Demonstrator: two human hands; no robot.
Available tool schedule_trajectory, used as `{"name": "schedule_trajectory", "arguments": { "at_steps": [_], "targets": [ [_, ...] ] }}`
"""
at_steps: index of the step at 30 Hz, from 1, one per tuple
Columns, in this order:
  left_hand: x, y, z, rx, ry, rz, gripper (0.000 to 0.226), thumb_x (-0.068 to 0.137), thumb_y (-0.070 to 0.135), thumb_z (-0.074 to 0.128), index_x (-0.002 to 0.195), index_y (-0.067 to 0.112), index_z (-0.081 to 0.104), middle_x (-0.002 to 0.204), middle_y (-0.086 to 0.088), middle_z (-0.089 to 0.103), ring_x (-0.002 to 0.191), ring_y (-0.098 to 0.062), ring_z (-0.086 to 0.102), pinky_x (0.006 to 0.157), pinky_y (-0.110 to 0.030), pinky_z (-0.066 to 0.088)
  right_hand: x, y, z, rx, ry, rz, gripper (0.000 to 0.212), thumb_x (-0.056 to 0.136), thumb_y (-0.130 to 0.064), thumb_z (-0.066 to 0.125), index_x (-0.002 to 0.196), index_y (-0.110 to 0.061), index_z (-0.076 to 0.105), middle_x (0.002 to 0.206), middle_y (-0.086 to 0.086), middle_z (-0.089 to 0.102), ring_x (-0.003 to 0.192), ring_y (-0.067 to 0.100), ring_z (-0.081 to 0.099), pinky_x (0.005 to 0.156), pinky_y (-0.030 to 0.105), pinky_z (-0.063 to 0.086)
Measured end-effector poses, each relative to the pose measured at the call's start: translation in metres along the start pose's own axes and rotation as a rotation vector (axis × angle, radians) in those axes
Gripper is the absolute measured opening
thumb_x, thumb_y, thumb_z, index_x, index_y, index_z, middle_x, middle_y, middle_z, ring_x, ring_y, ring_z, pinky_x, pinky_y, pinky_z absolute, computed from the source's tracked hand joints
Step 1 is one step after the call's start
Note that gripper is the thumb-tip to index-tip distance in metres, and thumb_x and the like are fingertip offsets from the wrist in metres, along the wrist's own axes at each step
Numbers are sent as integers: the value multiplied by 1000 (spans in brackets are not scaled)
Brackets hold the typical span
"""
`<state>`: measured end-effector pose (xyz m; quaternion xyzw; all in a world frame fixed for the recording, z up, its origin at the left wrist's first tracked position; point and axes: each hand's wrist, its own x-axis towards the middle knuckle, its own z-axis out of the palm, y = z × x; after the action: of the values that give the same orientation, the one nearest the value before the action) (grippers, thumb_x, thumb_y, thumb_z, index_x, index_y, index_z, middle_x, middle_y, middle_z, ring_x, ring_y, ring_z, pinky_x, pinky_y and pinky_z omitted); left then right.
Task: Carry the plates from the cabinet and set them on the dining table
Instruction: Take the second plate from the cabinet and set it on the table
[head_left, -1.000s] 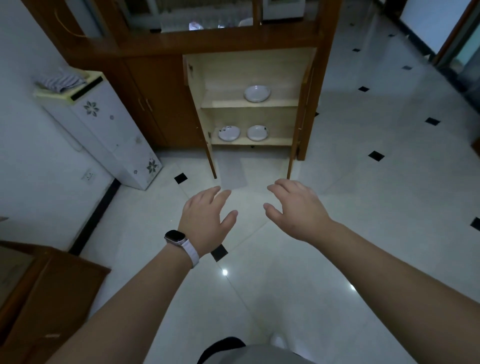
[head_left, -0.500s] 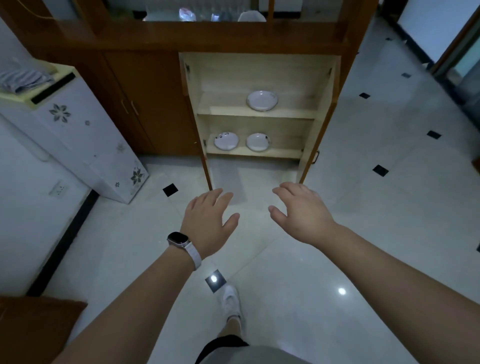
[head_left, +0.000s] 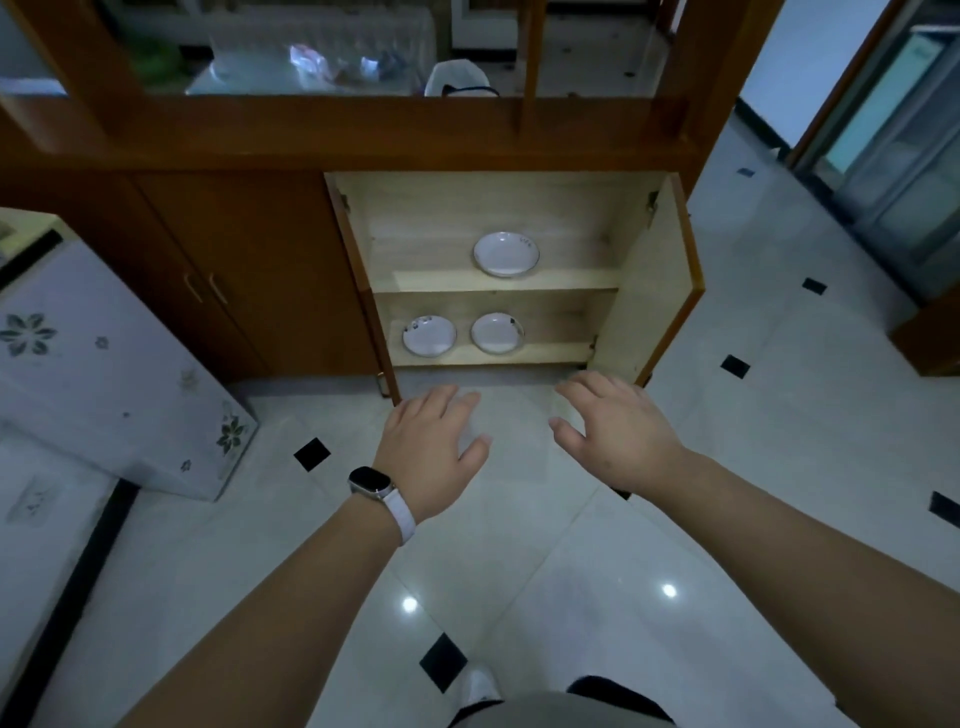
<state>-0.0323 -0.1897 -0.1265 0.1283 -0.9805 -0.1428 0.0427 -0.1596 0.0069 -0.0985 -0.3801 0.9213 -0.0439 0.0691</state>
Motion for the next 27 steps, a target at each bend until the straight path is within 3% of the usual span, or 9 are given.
{"name": "schedule_trajectory", "arguments": {
  "at_steps": [4,14,20,27],
  "targets": [
    [34,-16,-1,5,-7,21,67,84,58,25,140,26,43,146,-5,44,131,-26,39,106,-41,30,30,-2,-6,7,23,26,50,97,-49,39,134,-18,49,138,1,50,125,24,43,101,37,36],
    [123,-35,0,21,-2,52,58,87,50,38,139,25,44,147,-4,42,133,-25,36,107,-40,28,112,23,-7,28,18,33,50,96,-49,40,135,-19,49,134,1,51,122,24,46,98,38,39],
    [198,-49,19,34,-43,9,58,88,51,40,141,28,41,149,-3,39,135,-24,34,109,-39,26,195,56,0,75,-8,-11,53,96,-50,41,140,-21,43,142,1,45,131,23,39,102,37,36],
    [313,-58,36,19,-82,-42,63,86,59,31,139,27,44,146,-3,43,132,-25,38,108,-42,32,300,108,3,123,-20,-21,50,94,-52,40,136,-24,47,134,-3,49,123,22,44,97,38,38]
  ]
}}
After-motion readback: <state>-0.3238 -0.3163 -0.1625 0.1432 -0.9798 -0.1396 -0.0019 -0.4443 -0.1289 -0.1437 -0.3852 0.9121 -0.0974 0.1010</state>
